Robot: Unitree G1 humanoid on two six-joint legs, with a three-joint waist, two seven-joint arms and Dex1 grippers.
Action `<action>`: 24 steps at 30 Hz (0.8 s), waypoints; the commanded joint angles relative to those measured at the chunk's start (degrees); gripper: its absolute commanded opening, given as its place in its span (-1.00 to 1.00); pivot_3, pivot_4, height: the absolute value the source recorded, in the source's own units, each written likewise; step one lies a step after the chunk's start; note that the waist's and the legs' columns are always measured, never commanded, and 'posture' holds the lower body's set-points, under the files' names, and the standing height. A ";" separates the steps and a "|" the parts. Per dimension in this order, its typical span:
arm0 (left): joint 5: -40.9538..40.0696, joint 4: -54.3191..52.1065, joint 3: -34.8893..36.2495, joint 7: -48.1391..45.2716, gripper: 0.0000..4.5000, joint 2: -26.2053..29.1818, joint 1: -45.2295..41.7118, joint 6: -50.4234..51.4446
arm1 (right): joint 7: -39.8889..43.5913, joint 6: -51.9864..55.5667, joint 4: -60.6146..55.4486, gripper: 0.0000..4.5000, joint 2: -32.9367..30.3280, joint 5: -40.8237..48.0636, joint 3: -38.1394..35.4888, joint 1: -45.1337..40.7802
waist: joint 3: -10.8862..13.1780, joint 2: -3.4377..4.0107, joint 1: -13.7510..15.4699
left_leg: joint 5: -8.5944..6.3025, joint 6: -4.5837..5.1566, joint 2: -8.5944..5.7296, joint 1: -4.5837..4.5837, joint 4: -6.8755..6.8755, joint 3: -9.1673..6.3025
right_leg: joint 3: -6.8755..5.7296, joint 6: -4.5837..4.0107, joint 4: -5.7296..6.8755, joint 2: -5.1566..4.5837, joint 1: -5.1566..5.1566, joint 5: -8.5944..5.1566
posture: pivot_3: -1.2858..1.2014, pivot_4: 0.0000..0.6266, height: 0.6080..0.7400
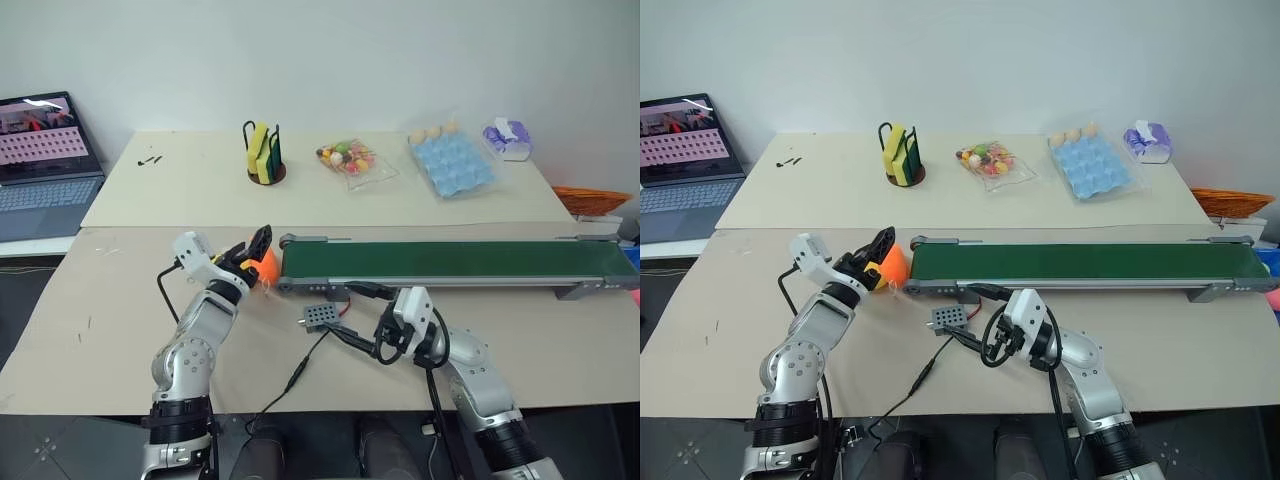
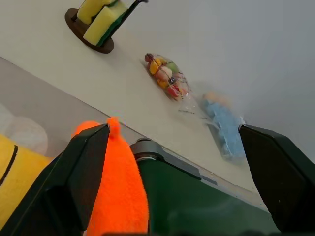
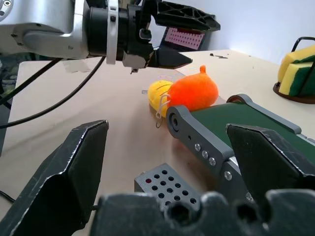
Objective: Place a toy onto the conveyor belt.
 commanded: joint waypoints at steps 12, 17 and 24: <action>21.57 3.06 -7.09 -2.00 0.99 3.39 0.38 -3.17 | -1.04 0.24 -3.11 1.00 -0.01 1.09 -0.81 0.30 | 0.00 0.00 -0.02 | 0.00 0.00 0.00 -0.02 0.00 0.00 | 0.01 0.00 -0.04 0.01 -0.01 0.00 | 0.03 -0.52 1.00; 22.87 5.60 -6.66 -3.95 0.99 1.10 0.41 -3.17 | -1.08 0.50 -3.51 1.00 -0.33 1.33 -1.24 0.32 | 0.00 0.00 0.08 | 0.00 0.00 0.00 -0.04 0.00 0.00 | 0.01 0.00 -0.04 0.01 -0.04 0.00 | 0.03 -0.52 1.00; 23.45 6.44 -4.84 -3.71 0.99 -0.71 -0.12 -2.09 | -1.32 0.48 -3.54 1.00 -0.42 1.22 -1.42 0.36 | 0.00 0.00 -0.10 | 0.00 0.00 0.01 -0.04 0.00 0.01 | 0.01 0.00 -0.02 0.01 -0.05 0.00 | 0.03 -0.52 1.00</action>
